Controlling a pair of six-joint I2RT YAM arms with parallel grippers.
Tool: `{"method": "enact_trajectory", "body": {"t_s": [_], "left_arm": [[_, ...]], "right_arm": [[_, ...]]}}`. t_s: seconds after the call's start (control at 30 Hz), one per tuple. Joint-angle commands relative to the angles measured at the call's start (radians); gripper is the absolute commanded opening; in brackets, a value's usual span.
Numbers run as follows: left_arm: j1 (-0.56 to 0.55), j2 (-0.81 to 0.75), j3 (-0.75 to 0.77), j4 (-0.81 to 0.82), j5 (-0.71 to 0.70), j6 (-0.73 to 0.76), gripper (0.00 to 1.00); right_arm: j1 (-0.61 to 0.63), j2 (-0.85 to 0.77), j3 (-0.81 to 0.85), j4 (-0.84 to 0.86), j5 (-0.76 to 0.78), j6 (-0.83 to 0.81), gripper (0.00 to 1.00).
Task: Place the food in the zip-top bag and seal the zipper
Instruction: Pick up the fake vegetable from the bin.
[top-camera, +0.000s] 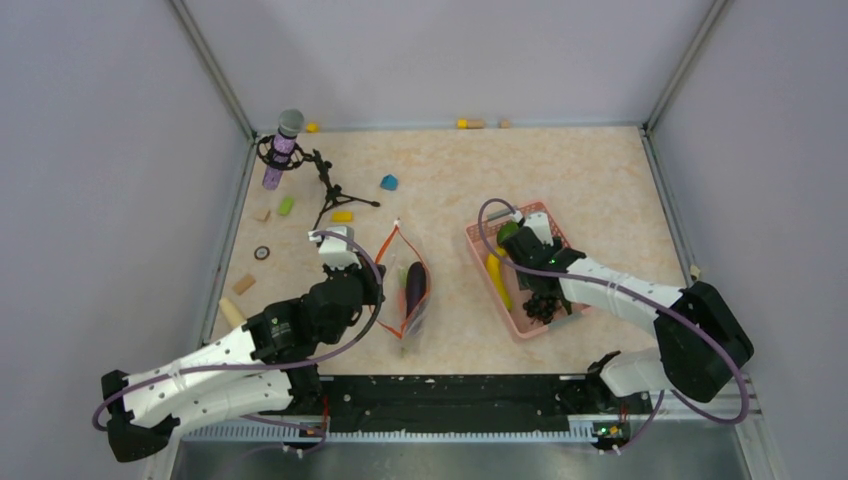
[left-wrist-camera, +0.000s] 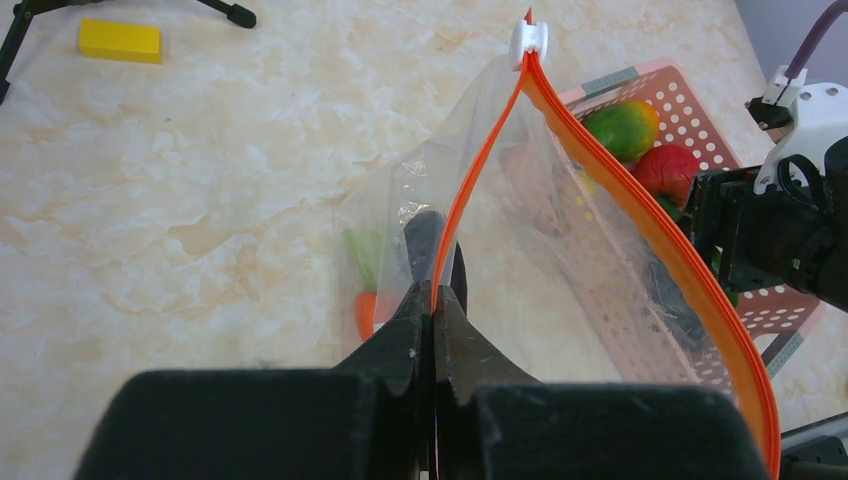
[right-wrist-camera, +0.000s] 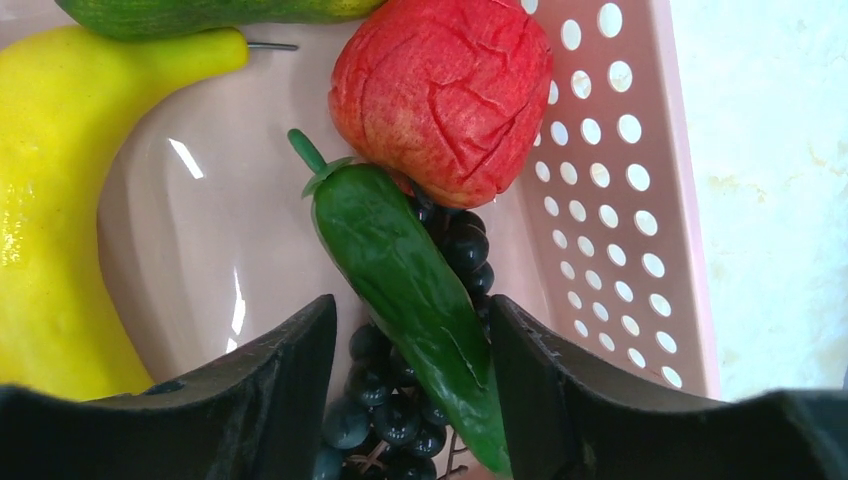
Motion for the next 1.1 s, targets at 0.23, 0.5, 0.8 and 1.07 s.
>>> {"method": "enact_trajectory", "body": {"t_s": [0.23,0.5,0.8,1.07], "left_arm": [[0.003,0.006,0.002,0.029,0.003,0.009,0.0],[0.004,0.005,0.001,0.029,0.009,0.008,0.0],[0.004,0.005,0.0,0.03,0.007,0.006,0.0],[0.004,0.009,0.0,0.032,0.009,0.007,0.0]], "right_arm": [[-0.025,0.006,0.045,0.029,-0.023,-0.022,0.33],[-0.025,-0.04,0.042,0.023,-0.023,-0.025,0.1],[-0.025,-0.156,0.024,0.02,-0.028,-0.016,0.0],[-0.025,-0.337,-0.028,0.099,-0.048,-0.014,0.0]]}}
